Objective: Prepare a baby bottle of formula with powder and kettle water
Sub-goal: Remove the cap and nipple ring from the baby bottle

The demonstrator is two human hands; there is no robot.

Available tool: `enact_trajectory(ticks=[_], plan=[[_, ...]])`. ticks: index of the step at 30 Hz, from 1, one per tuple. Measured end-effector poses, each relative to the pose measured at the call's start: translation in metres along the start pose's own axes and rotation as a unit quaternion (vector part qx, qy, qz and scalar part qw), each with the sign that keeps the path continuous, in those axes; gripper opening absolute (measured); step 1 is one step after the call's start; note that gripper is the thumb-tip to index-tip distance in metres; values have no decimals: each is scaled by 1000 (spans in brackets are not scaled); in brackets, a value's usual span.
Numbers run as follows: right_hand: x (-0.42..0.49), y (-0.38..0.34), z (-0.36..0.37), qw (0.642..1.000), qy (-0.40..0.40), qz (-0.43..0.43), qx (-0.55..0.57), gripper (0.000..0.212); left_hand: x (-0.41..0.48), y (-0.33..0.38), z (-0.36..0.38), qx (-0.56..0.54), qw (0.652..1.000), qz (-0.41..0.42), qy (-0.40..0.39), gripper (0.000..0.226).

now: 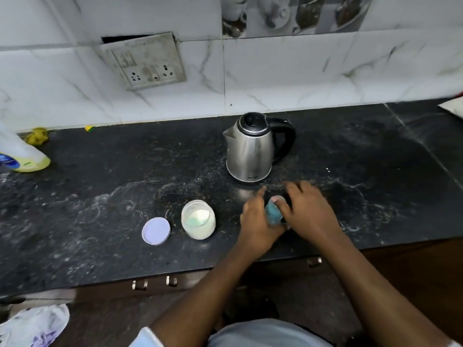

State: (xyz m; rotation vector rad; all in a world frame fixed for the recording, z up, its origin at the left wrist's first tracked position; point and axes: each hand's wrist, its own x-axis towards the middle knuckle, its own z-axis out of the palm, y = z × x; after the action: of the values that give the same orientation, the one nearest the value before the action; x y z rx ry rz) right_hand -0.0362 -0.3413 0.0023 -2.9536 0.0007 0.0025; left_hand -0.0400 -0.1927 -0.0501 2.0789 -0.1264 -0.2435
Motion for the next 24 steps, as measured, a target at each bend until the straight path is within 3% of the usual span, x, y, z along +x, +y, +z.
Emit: enact_trajectory(ticks=[4,8,11,17,19,22,24], plan=[[10,-5,4,998,-50,-17,-23,56,21,-9,24,0,1000,-8,-3,49],[17,-14,11,995,-76,-33,-46,67,23,-23,39,17,999,16,47,49],[25,-19,10,991,-119,-41,-55,64,24,-31,39,3,998,11,61,16],[34,2,-19,962,-210,-176,-10,42,31,-43,37,-43,998,-12,50,39],[35,20,-26,960,-178,-206,65,45,32,-46,39,-53,997,-7,51,44],[30,52,-28,953,-45,-125,273,46,31,-50,41,-63,997,-15,48,53],[24,70,-17,901,7,-41,433,51,29,-52,41,-55,997,-18,45,61]])
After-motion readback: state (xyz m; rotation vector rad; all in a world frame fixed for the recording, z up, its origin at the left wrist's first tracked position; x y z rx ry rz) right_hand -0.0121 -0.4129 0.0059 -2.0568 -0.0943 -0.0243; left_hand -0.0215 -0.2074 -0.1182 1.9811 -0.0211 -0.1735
